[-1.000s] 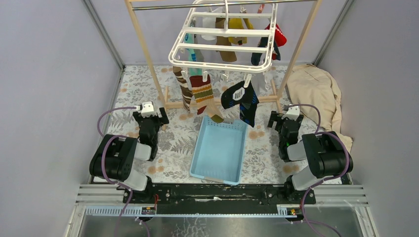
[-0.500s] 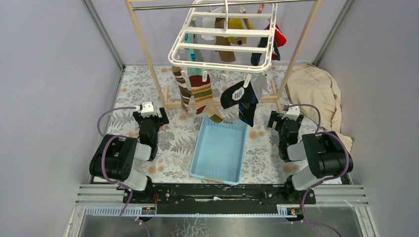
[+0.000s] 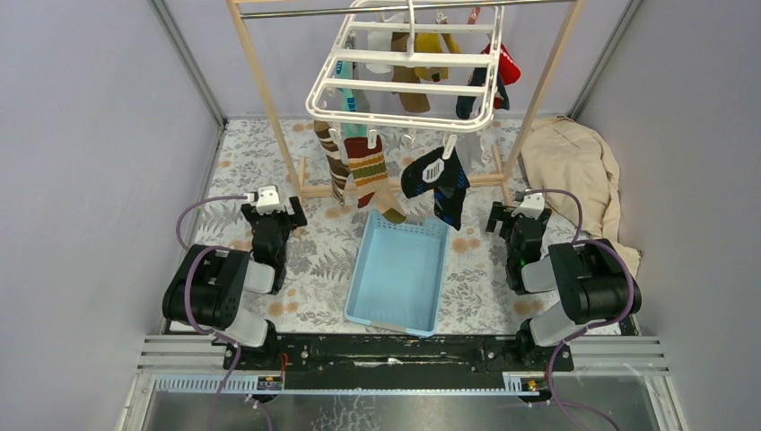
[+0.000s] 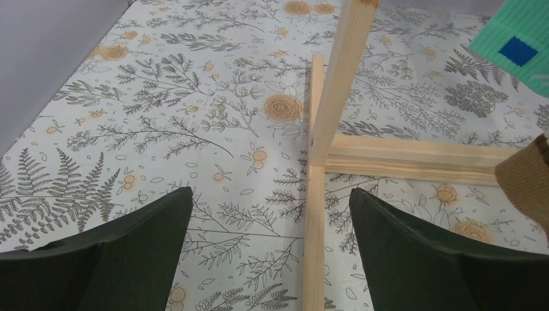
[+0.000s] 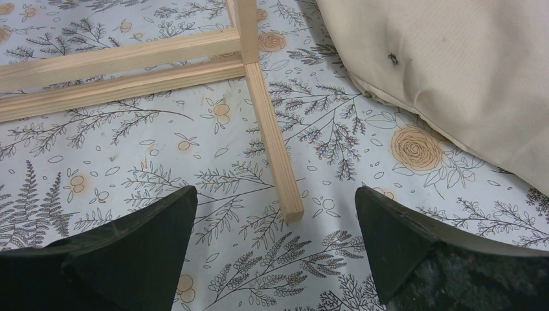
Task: Remove the socks clipped to the hanger
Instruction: Adjust the bin at the center of the board.
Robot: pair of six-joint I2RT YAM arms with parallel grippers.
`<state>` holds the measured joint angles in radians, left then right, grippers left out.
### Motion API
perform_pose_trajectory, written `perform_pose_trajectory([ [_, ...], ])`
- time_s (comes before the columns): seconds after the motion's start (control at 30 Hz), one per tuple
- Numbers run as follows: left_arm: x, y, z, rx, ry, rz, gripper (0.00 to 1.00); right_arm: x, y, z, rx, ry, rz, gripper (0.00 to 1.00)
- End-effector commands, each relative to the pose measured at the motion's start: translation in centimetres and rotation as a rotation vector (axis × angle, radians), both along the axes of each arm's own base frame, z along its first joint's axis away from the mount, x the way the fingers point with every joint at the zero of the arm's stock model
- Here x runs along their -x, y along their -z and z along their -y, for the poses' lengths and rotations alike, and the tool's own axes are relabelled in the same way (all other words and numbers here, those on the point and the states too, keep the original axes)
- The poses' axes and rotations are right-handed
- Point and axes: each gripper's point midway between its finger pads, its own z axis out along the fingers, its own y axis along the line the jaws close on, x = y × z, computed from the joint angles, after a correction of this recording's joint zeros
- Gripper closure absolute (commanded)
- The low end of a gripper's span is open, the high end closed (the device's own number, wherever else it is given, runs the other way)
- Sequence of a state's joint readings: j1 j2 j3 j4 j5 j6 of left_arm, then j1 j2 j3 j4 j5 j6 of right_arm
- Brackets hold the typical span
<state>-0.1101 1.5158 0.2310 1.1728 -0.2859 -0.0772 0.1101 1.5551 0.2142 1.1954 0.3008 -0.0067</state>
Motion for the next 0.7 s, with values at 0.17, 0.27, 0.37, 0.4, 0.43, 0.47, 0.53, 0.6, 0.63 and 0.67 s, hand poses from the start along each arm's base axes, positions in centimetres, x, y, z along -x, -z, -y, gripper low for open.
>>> perform_pose_trajectory([
  [0.17, 1.4, -2.7, 0.6, -0.030, 0.036, 0.134, 0.01, 0.6, -3.5, 1.1, -0.010, 0.057, 0.166, 0.00],
  [0.27, 1.7, -3.2, 1.5, -0.060, 0.065, 0.140, 0.01, 1.5, -4.4, 1.2, -0.016, 0.054, 0.198, 0.00],
  [0.37, 2.2, -4.5, 2.4, -0.101, 0.073, 0.150, 0.01, 1.8, -5.0, 0.8, -0.007, 0.030, 0.191, 0.00],
  [0.4, 2.0, -4.9, 2.9, -0.102, 0.086, 0.140, 0.01, 1.8, -5.4, 0.7, -0.006, 0.017, 0.192, 0.00],
  [0.43, 1.8, -5.2, 3.3, -0.103, 0.104, 0.123, 0.01, 1.9, -5.8, 0.5, -0.003, 0.003, 0.194, 0.00],
  [0.47, 1.8, -5.6, 3.7, -0.097, 0.119, 0.113, 0.01, 2.0, -6.3, 0.3, -0.007, -0.008, 0.200, 0.00],
  [0.53, 2.2, -6.7, 4.3, -0.071, 0.143, 0.119, 0.01, 2.3, -7.2, 0.0, -0.020, -0.021, 0.211, 0.00],
  [0.6, 2.6, -8.1, 5.1, -0.052, 0.172, 0.134, 0.01, 2.4, -8.6, -0.5, -0.055, -0.040, 0.227, 0.00],
  [0.63, 2.8, -8.9, 5.6, -0.050, 0.193, 0.138, 0.01, 2.4, -10.2, -0.7, -0.082, -0.046, 0.252, 0.00],
  [0.67, 3.0, -9.6, 6.1, -0.048, 0.215, 0.139, 0.01, 2.4, -10.9, -1.0, -0.095, -0.057, 0.236, 0.00],
])
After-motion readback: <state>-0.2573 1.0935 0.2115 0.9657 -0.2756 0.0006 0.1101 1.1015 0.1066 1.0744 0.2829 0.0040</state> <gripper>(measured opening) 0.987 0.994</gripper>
